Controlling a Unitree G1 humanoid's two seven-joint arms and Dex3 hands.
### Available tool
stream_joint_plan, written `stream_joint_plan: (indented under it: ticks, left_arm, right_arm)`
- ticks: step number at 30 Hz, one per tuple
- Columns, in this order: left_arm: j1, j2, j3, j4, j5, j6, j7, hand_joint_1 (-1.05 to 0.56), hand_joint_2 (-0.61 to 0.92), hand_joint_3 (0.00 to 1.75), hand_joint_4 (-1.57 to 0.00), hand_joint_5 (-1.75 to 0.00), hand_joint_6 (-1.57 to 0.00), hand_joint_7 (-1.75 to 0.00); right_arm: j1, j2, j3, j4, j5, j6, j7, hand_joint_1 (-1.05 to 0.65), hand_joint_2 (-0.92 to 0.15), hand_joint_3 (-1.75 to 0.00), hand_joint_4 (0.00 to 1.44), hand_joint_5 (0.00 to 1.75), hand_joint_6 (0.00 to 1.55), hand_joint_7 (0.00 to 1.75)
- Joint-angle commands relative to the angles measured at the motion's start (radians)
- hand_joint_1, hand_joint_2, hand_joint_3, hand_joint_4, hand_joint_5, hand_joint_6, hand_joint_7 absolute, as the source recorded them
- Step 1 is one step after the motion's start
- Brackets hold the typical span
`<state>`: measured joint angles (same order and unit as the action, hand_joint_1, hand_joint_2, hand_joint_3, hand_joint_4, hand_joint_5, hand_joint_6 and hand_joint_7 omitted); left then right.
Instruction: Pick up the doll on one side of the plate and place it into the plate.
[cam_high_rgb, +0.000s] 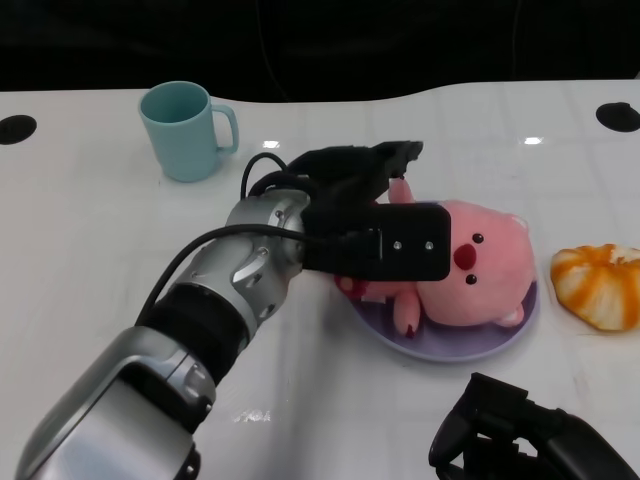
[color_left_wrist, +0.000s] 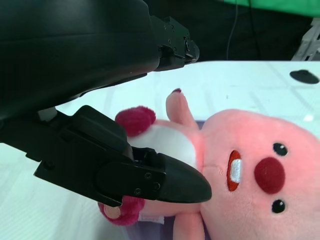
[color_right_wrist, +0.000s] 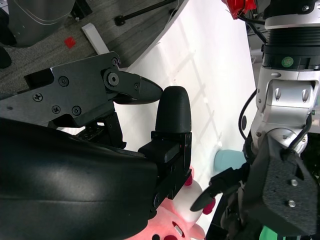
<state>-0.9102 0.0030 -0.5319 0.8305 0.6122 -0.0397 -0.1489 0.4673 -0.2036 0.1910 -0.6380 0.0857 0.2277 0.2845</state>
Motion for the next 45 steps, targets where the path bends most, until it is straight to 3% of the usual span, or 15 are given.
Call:
stream_joint_plan:
  ticks: [1,13,21,23,26,32,36,37,40,41,43,45]
  left_arm:
    - [0.045,0.053,0.023,-0.102,-0.022,0.005,-0.047,-1.05,0.92,0.44,0.0,0.0,0.0,0.0]
    - [0.283,0.211,0.114,-0.477,-0.093,-0.014,-0.117,-0.97,0.92,0.4,-0.02,-0.01,0.0,0.0]
    - [0.452,0.247,0.225,-0.581,-0.218,-0.115,-0.092,-0.58,0.92,0.12,-0.15,-0.17,-0.14,-0.07]
    - [0.486,0.247,0.244,-0.612,-0.238,-0.12,-0.092,-0.51,0.92,0.09,-0.04,-0.51,-0.18,-0.08]
    - [0.556,0.238,0.291,-0.683,-0.315,-0.113,-0.114,-0.4,0.92,0.05,-0.02,-0.78,-0.27,-0.11]
    - [0.664,0.245,0.349,-0.795,-0.458,-0.087,-0.177,-0.24,0.92,0.06,-0.2,-0.99,-0.51,-0.22]
    - [0.774,0.207,0.391,-0.895,-0.559,-0.028,-0.168,-0.04,0.92,0.08,-0.48,-1.04,-0.76,-0.35]
    - [0.797,0.196,0.397,-0.92,-0.572,-0.007,-0.157,0.0,0.89,0.17,-0.58,-1.04,-0.82,-0.47]
    - [0.873,0.158,0.407,-1.008,-0.592,0.079,-0.118,0.05,0.5,1.06,-0.74,-1.13,-0.8,-0.89]
    - [0.895,0.149,0.409,-1.031,-0.595,0.102,-0.108,0.07,0.44,1.22,-0.75,-1.21,-0.77,-1.03]
    - [0.935,0.139,0.412,-1.072,-0.601,0.143,-0.096,0.07,0.43,1.34,-0.77,-1.38,-0.74,-1.23]
    - [0.969,0.132,0.416,-1.107,-0.612,0.181,-0.094,0.06,0.45,1.34,-0.78,-1.51,-0.72,-1.33]
  right_arm:
    - [0.002,-0.014,-0.015,-0.012,0.009,0.0,0.0,-0.23,-0.9,-0.57,0.65,1.75,0.45,1.67]
    - [0.0,-0.012,-0.026,-0.014,0.021,0.003,0.0,-0.24,-0.9,-0.59,0.66,1.75,0.46,1.67]
    - [-0.004,-0.012,-0.034,-0.01,0.031,0.009,0.007,-0.25,-0.89,-0.59,0.66,1.75,0.46,1.67]
    - [-0.006,-0.012,-0.035,-0.007,0.033,0.01,0.009,-0.25,-0.89,-0.59,0.66,1.75,0.46,1.67]
    - [-0.009,-0.014,-0.033,-0.005,0.027,0.006,0.007,-0.25,-0.89,-0.6,0.66,1.75,0.46,1.67]
    - [-0.012,-0.014,-0.028,-0.007,0.02,0.008,0.005,-0.23,-0.88,-0.61,0.67,1.75,0.46,1.68]
    - [-0.013,-0.015,-0.024,-0.006,0.014,0.004,0.004,-0.23,-0.87,-0.61,0.67,1.75,0.46,1.68]
    - [-0.014,-0.015,-0.023,-0.006,0.013,0.005,0.003,-0.23,-0.87,-0.62,0.67,1.75,0.46,1.68]
    - [-0.015,-0.015,-0.023,-0.009,0.015,0.012,0.003,-0.23,-0.87,-0.62,0.67,1.75,0.46,1.68]
    - [-0.016,-0.015,-0.023,-0.009,0.015,0.012,0.003,-0.23,-0.87,-0.62,0.67,1.75,0.46,1.67]
    - [-0.018,-0.015,-0.023,-0.006,0.016,0.01,0.003,-0.23,-0.87,-0.63,0.67,1.75,0.46,1.67]
    - [-0.021,-0.014,-0.022,-0.005,0.017,0.012,0.003,-0.24,-0.87,-0.64,0.67,1.75,0.46,1.67]
